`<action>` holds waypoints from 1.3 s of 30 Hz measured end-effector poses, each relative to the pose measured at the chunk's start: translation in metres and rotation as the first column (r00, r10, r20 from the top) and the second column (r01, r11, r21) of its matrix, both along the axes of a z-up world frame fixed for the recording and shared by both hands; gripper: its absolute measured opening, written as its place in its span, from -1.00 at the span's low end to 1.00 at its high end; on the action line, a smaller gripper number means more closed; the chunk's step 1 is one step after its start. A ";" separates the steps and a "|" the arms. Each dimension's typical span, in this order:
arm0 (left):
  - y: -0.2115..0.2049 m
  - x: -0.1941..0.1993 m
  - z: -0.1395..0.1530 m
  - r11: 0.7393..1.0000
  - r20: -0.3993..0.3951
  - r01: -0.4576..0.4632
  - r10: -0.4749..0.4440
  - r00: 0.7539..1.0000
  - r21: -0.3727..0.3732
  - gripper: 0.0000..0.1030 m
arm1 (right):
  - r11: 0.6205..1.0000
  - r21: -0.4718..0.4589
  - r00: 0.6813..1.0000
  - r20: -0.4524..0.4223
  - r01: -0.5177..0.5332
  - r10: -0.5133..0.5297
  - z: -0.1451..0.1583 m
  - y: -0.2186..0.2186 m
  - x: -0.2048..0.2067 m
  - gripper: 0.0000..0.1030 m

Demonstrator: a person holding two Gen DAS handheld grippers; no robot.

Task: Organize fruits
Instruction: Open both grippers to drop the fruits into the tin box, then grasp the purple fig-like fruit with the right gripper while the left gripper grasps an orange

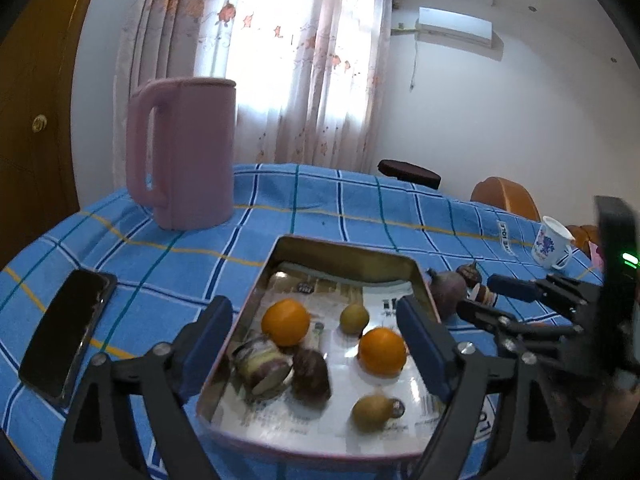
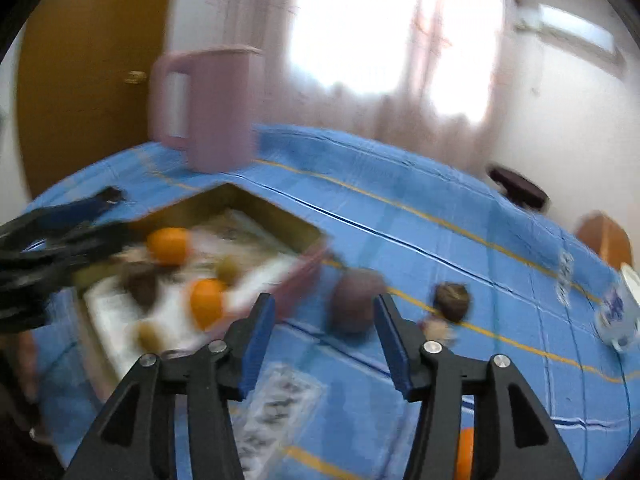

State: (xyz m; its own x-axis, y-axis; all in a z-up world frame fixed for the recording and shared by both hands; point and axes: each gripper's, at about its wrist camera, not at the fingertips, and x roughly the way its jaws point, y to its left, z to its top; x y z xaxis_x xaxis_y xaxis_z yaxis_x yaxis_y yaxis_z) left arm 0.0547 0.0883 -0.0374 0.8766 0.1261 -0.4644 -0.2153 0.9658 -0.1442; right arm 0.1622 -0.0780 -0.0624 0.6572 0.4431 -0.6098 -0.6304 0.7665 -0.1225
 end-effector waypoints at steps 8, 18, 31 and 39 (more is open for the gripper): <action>-0.002 0.021 0.010 1.000 -0.016 -0.007 0.007 1.000 0.028 0.83 | 0.998 -0.033 0.995 -0.082 0.055 -0.057 -0.010 0.013 0.041 0.10; -0.002 0.032 0.017 1.000 -0.020 0.003 -0.003 1.000 -0.001 0.88 | 0.999 0.023 0.982 -0.185 0.047 -0.042 -0.019 0.014 0.057 0.02; -0.112 0.045 0.015 0.970 -0.026 0.243 -0.244 0.969 -0.022 0.88 | 0.940 0.185 0.958 -0.024 0.286 -0.287 0.019 -0.152 -0.013 0.02; -0.181 0.073 -0.004 0.926 -0.122 0.375 -0.376 0.919 -0.031 0.81 | 0.901 0.197 0.922 -0.045 0.386 -0.385 0.007 -0.199 -0.009 0.03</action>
